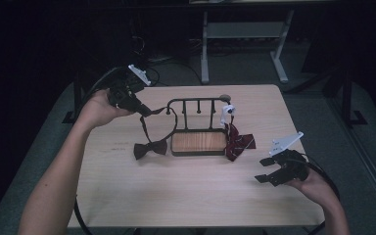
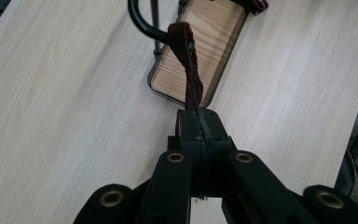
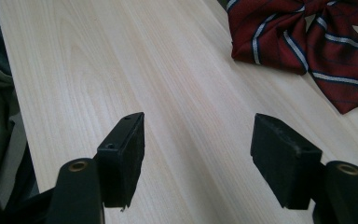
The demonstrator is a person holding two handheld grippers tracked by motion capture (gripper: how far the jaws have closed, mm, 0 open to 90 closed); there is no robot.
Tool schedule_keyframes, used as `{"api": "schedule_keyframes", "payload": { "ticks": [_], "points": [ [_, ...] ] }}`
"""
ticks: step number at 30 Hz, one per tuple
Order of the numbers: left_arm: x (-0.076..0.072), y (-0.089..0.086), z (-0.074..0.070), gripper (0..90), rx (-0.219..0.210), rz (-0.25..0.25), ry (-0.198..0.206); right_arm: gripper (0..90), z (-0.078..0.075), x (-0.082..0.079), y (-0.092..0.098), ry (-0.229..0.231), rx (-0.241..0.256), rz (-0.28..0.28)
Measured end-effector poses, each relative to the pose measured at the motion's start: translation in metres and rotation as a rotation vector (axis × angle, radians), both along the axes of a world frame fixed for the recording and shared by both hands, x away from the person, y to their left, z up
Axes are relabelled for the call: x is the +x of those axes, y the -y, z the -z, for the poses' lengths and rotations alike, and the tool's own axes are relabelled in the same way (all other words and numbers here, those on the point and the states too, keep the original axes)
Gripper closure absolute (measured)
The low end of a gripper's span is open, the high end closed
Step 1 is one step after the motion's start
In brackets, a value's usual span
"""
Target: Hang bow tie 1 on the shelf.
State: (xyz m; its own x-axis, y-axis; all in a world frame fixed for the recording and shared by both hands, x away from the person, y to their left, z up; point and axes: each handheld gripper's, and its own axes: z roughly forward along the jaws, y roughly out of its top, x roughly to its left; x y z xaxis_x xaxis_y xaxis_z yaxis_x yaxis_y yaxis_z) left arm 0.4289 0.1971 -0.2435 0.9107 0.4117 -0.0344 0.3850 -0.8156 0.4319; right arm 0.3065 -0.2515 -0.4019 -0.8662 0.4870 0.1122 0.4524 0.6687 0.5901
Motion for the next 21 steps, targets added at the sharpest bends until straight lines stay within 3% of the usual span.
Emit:
{"api": "schedule_keyframes", "payload": {
  "ticks": [21],
  "points": [
    [0.015, 0.004, 0.013, 86.5, 0.036, -0.049, -0.017, 34.7, -0.001, -0.001, 0.002, 0.006, 0.001, 0.003]
  ]
}}
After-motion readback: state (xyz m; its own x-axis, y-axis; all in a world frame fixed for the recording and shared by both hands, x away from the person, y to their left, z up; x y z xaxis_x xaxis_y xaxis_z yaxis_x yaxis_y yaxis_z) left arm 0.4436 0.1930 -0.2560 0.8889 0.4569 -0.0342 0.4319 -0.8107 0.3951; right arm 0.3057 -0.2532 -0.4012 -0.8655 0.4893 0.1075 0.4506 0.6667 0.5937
